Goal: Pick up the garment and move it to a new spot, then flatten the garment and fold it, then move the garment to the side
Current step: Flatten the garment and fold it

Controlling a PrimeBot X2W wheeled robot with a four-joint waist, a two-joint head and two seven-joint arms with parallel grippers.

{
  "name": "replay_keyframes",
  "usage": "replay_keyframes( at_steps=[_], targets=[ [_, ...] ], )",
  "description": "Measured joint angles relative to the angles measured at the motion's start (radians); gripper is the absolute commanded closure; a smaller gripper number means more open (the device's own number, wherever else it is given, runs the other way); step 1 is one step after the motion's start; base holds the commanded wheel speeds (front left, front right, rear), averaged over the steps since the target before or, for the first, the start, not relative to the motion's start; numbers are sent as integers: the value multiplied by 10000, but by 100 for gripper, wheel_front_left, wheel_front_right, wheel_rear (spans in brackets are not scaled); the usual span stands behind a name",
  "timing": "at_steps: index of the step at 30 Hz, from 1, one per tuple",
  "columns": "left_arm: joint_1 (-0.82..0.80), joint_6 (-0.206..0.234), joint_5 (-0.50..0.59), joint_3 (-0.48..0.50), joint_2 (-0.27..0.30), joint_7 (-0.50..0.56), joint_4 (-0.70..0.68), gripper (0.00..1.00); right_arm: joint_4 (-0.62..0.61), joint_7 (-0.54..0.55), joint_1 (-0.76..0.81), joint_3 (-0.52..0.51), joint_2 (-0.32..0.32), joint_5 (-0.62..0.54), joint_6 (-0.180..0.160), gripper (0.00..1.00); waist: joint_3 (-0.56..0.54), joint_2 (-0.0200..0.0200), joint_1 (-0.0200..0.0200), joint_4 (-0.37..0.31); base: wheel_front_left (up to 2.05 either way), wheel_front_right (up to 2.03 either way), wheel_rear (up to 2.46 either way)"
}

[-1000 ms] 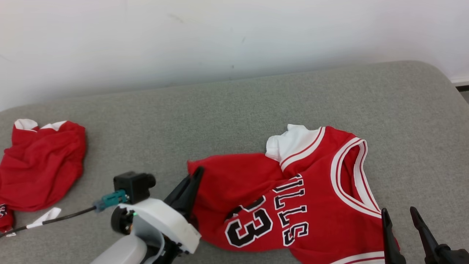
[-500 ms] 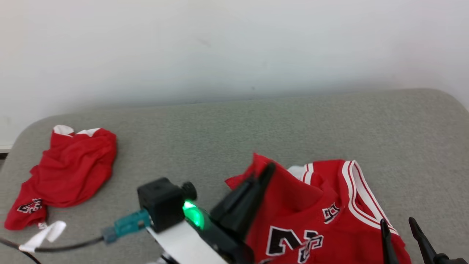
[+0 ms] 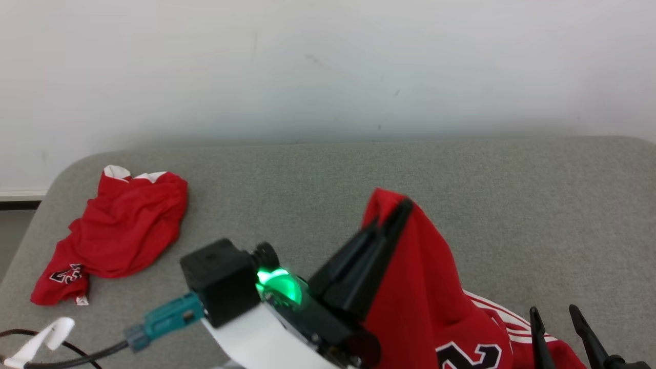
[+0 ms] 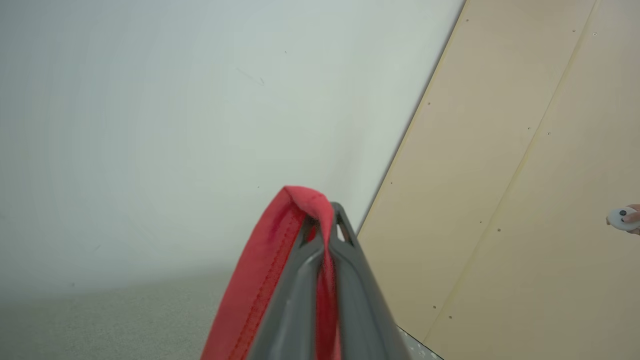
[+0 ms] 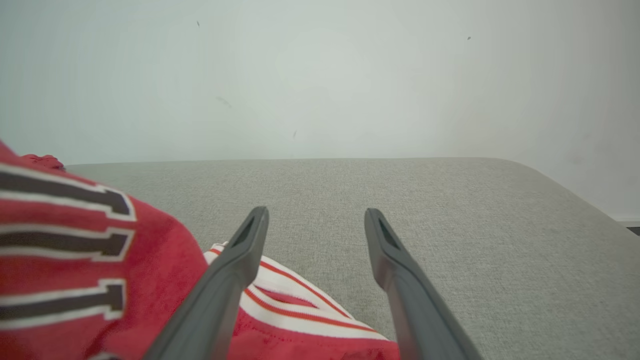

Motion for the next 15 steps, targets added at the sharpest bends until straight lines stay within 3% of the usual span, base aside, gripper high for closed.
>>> replay_keyframes(
  at_steps=[5, 15],
  targets=[
    [-272, 67, 23, 744, 224, -219, 1480, 100, -25, 0, -167, 50, -2, 56, 2, 0, 320, 0, 0, -370, 0, 0, 0],
    [-1587, -667, -428, 2222, 663, -717, 5785, 100, -130, 0, -630, 23, -6, 153, 2, 0, 1395, 0, 1, -1385, 0, 0, 0]
  ],
)
